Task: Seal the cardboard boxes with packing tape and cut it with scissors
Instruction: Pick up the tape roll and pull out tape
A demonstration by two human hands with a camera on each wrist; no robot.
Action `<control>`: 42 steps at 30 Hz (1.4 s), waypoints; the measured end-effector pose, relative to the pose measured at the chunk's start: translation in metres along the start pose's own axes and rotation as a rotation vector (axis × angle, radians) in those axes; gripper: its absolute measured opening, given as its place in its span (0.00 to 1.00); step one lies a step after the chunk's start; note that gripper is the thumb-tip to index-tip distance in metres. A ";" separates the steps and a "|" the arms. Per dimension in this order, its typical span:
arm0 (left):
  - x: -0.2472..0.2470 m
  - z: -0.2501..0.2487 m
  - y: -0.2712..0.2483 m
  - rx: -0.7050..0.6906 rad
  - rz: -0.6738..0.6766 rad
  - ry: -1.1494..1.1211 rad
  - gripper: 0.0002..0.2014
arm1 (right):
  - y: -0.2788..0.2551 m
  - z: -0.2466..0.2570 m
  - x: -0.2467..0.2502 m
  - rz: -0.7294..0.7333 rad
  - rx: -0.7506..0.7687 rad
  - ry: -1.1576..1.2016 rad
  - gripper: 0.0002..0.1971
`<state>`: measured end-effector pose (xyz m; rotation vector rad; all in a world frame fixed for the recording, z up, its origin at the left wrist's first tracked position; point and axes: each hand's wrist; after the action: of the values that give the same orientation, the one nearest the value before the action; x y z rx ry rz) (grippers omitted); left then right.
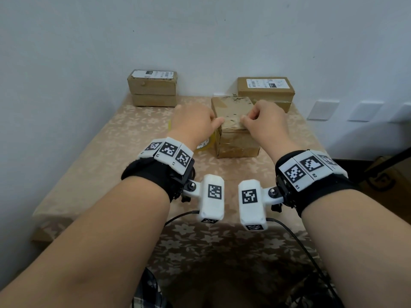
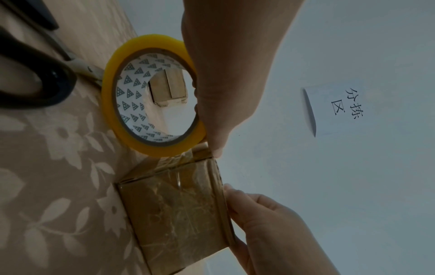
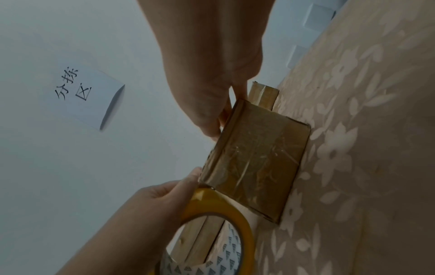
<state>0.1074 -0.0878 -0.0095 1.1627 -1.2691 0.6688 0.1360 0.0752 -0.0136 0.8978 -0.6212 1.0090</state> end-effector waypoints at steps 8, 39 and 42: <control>0.002 -0.002 -0.001 0.045 0.007 -0.021 0.23 | 0.000 -0.008 0.000 -0.029 0.020 0.092 0.15; 0.035 0.052 -0.036 -0.127 0.158 -0.068 0.19 | -0.016 0.006 -0.019 0.290 0.438 -0.416 0.30; 0.038 0.046 -0.037 -0.146 0.166 0.020 0.21 | -0.017 0.010 -0.017 0.320 0.388 -0.358 0.28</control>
<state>0.1321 -0.1502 0.0109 0.9365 -1.3842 0.6949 0.1436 0.0550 -0.0279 1.3684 -0.9086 1.2944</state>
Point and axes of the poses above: each hand's wrist, its own y-axis towards the middle knuckle, its own x-axis out of the back of the hand, z = x × y, and after that the axes turned 4 degrees about -y, right-handed
